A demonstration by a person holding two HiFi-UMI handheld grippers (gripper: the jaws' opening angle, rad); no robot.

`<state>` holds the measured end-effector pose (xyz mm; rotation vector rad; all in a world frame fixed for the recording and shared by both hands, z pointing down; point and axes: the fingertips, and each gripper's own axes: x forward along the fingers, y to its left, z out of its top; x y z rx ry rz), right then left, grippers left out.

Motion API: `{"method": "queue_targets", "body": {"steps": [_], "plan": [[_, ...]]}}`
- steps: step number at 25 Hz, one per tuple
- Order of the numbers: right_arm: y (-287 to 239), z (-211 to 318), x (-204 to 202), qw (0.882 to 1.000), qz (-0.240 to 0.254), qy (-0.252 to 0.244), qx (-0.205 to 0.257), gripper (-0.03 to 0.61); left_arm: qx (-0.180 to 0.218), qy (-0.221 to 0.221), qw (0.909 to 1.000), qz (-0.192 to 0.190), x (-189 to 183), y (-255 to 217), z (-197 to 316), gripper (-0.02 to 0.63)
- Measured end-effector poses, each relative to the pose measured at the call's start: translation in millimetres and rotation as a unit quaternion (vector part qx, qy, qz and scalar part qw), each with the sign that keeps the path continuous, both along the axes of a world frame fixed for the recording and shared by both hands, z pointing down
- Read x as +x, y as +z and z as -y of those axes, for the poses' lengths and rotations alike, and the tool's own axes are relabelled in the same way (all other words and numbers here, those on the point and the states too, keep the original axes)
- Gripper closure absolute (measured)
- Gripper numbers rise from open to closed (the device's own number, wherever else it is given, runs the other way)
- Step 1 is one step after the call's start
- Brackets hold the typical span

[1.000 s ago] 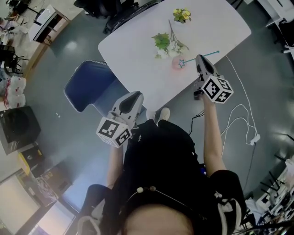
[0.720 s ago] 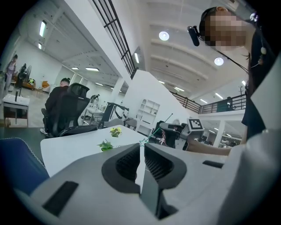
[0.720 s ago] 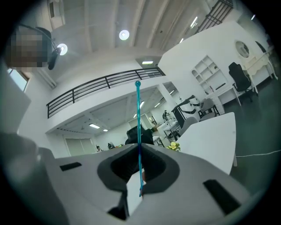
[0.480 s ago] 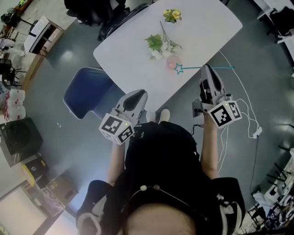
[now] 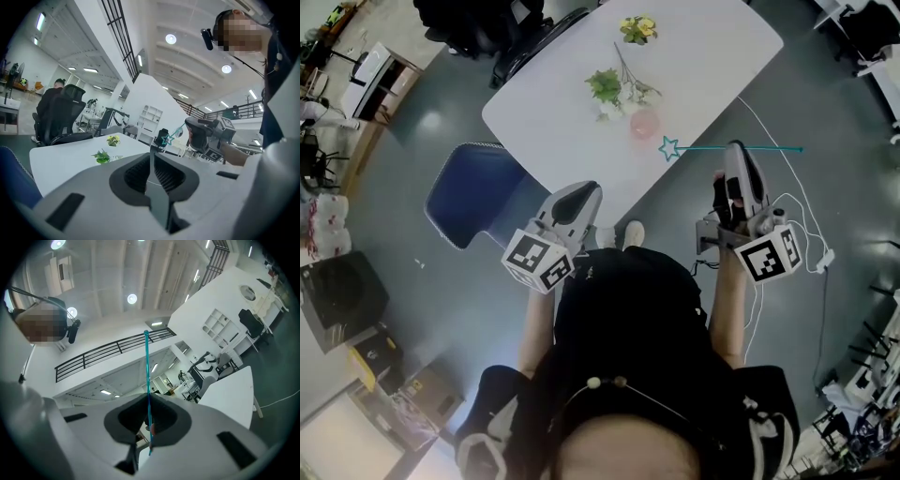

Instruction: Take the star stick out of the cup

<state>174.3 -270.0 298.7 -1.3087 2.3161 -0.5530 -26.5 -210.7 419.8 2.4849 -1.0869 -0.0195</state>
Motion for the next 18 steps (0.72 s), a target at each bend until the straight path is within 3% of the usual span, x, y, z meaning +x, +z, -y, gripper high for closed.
{"method": "queue_targets", "body": {"steps": [5, 18], "plan": [[-1, 0, -5, 0.999, -0.032, -0.003, 0.002, 0.561, -0.001, -0.001, 1.0, 0.001, 2, 1, -1, 0.594], [-7, 7, -20, 0.998, -0.059, -0.021, 0.015, 0.561, -0.001, -0.012, 0.9999, 0.002, -3, -1, 1, 0.594]]}}
